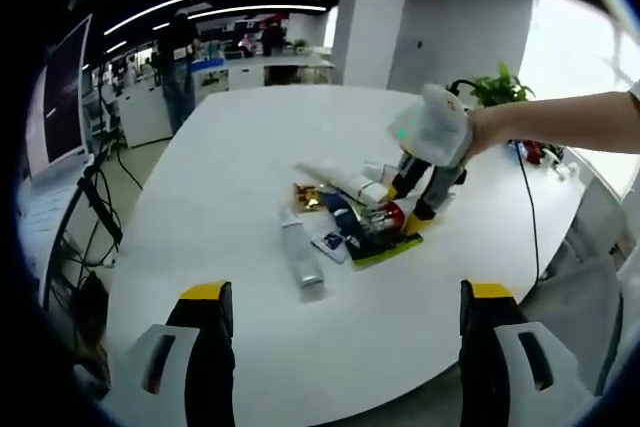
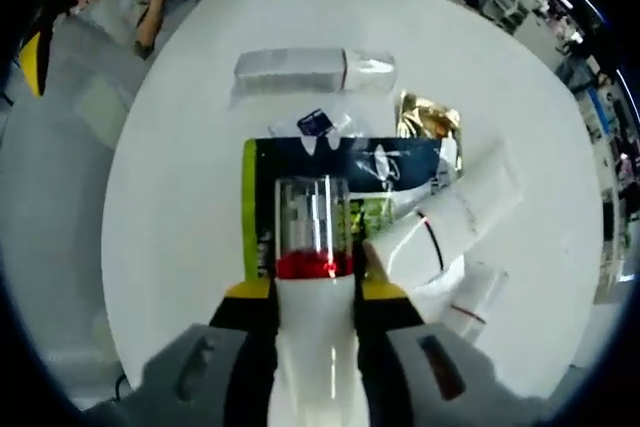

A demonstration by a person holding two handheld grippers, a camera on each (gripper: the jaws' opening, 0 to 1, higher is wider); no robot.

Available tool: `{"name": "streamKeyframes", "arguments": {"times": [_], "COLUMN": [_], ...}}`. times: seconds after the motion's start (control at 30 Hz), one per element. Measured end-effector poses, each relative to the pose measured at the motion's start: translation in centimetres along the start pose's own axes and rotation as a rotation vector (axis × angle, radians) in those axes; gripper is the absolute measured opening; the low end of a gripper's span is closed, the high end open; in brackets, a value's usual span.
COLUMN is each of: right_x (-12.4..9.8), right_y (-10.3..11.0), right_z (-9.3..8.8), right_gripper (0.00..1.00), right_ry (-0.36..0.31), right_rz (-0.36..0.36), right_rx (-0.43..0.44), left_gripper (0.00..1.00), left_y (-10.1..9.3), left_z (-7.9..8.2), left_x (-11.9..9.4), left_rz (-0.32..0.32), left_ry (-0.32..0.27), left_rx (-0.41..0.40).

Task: Arrange the skincare products in the storage area until every visible bottle or jar stands upright without overlapping.

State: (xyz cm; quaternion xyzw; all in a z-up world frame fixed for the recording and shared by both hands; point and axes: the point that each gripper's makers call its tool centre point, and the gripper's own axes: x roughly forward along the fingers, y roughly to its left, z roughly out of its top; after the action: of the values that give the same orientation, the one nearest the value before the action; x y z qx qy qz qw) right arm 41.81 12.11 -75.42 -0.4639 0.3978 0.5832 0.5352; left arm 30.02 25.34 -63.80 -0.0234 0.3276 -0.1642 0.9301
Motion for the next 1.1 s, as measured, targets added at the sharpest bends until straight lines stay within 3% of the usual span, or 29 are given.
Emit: {"name": "streamKeyframes", "arguments": {"times": [0.47,0.9,1.1], "right_x": [-0.5,-3.6,-5.5], "right_y": [0.2,0.2,-0.1], "right_z": [-0.1,-0.7,-1.6], "right_gripper": [0.29,0.28,0.28], "right_ry": [-0.063,-0.221,-0.324], "right_rz": [-0.048,-0.116,-0.151], "right_rx": [0.008,0.08,0.185], "left_gripper": [0.92,0.92,0.91], "left_y": [-1.4,-3.2,-3.8], "left_z": [0.3,1.0,1.6], "left_x": [-0.6,-0.3,-0.4], "left_rz": [-0.013,-0.04,-0.045], "left_ry": [-0.001,0.005,0.0], "left_rx": [0.025,0.085,0.108]}}
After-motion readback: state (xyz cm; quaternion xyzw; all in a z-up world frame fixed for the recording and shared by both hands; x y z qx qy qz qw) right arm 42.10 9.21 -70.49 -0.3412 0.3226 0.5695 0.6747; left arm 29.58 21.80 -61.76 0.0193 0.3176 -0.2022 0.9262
